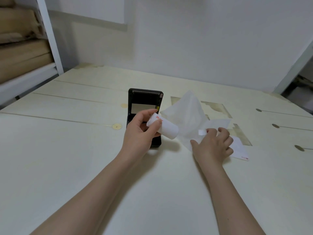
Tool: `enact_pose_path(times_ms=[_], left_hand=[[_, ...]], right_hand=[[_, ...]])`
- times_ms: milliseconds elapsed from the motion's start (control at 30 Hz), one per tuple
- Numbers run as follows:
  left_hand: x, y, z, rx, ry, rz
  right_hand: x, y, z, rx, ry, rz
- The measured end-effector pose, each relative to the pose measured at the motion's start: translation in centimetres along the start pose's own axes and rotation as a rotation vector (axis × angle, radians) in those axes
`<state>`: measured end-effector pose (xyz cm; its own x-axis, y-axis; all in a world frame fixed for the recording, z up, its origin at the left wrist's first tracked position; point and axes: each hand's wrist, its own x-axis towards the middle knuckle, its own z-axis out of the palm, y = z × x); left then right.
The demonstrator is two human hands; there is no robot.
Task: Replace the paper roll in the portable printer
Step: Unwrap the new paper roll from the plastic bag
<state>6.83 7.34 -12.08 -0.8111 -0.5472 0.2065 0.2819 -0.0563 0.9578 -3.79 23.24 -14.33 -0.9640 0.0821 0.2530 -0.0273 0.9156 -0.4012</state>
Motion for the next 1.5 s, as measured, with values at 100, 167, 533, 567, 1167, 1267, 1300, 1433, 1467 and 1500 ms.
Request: enact_pose_path(times_ms=[100, 167, 533, 567, 1167, 1267, 1300, 1433, 1467, 1500], left_hand=[[-0.2, 0.2, -0.3, 0.006, -0.005, -0.001], [-0.2, 0.4, -0.5, -0.003, -0.012, 0.0], [-0.3, 0.5, -1.0, 0.017, -0.017, 0.009], [-0.3, 0.5, -1.0, 0.018, -0.017, 0.008], [-0.4, 0.2, -0.9, 0.066, -0.032, -0.013], [-0.4, 0.2, -0.9, 0.075, -0.031, -0.01], [-0.5, 0.3, -0.9, 0.077, -0.033, -0.011], [-0.5, 0.4, -1.2, 0.084, -0.055, -0.005], [-0.4, 0.5, -1.4, 0.095, -0.055, 0.003], [-0.3, 0.6, -1.6, 0.11, -0.05, 0.012]], right_hand=[[0.1, 0.3, 0.4, -0.004, -0.033, 0.024], [0.3, 0.5, 0.5, 0.016, -0.003, 0.049], [0.1, 0.2, 0.3, 0.029, 0.104, 0.099], [0.2, 0.1, 0.3, 0.059, 0.12, 0.097], [0.9, 1.0, -0.7, 0.105, 0.065, -0.03], [0.7, 0.7, -0.8, -0.026, 0.034, -0.092], [0.6, 0.7, -0.7, -0.086, -0.009, -0.093], [0.1, -0.1, -1.3, 0.248, 0.138, -0.21], [-0.2, -0.7, -1.8, 0.448, 0.138, -0.276], [-0.7, -1.5, -2.5, 0.653, 0.063, -0.316]])
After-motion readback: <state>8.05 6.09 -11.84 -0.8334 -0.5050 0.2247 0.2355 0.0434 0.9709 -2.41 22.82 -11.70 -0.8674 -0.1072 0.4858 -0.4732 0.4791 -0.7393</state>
